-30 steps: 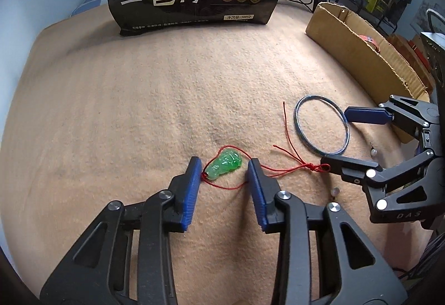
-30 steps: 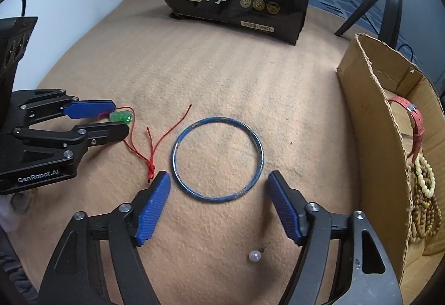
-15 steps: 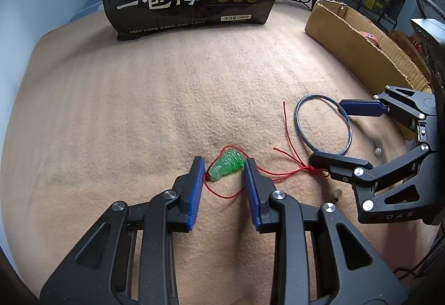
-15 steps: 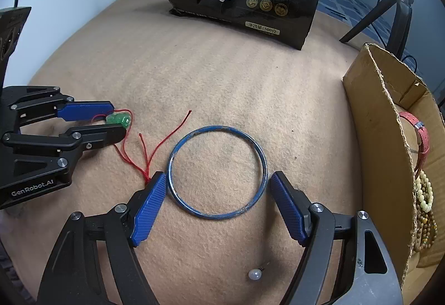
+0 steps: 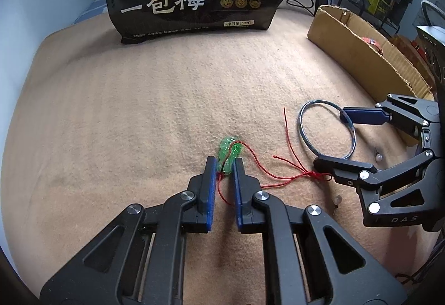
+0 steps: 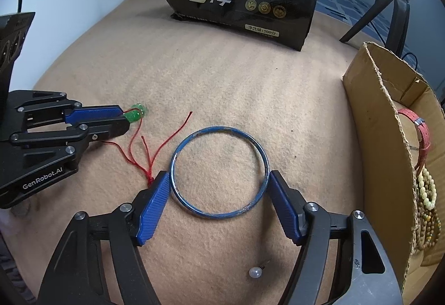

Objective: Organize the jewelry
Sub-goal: 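Close left tool on the green jade pendant while right tool grips the blue bangle rim, then lift and carry the jade pendant with left tool while right tool carries the bangle over the box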

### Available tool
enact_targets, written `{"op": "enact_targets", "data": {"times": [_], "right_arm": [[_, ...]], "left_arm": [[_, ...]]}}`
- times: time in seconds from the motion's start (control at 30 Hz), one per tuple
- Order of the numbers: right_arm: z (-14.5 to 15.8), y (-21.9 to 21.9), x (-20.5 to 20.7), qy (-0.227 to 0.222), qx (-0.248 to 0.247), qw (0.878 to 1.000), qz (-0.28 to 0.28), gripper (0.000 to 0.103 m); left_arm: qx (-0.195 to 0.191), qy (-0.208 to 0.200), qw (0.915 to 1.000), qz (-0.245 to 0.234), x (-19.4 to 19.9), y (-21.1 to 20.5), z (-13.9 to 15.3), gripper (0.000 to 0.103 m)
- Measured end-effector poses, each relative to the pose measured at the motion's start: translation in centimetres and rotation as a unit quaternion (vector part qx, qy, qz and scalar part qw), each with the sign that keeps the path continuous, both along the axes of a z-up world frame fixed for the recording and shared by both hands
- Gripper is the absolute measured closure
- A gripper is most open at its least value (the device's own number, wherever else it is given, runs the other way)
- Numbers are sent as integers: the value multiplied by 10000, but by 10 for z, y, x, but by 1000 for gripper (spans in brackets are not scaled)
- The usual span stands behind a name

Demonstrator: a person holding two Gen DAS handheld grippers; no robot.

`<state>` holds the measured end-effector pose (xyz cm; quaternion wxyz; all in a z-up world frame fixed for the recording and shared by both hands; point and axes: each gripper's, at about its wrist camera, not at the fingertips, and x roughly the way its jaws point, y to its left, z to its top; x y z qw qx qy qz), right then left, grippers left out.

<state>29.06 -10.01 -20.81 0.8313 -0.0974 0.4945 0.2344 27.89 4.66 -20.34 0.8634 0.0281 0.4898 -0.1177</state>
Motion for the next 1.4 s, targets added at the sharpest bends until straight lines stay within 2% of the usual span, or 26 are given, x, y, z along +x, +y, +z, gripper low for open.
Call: {"op": "enact_targets", "data": {"times": [0.27,0.5,0.7,1.03,1.4], "right_arm": [[10,-9,-6,-63,240,9996,-127,32],[17,-11,-9,-155,264,9994,-147,32],[36,-18,-16,-318,409,9985,-158,32],[79,-38,-35,-663,613,9958,-168,32],[122,-91,-54,-1027,683,9915,-421,32]], "left_arm": [[-81,-137,9997,169,-8,11,12,94],[-185,-216,9992,291,-12,18,21,94],[-406,-489,9971,422,-19,24,48,94],[-644,-913,9931,356,-35,15,95,94],[-949,-1246,9875,162,-47,-16,141,94]]}}
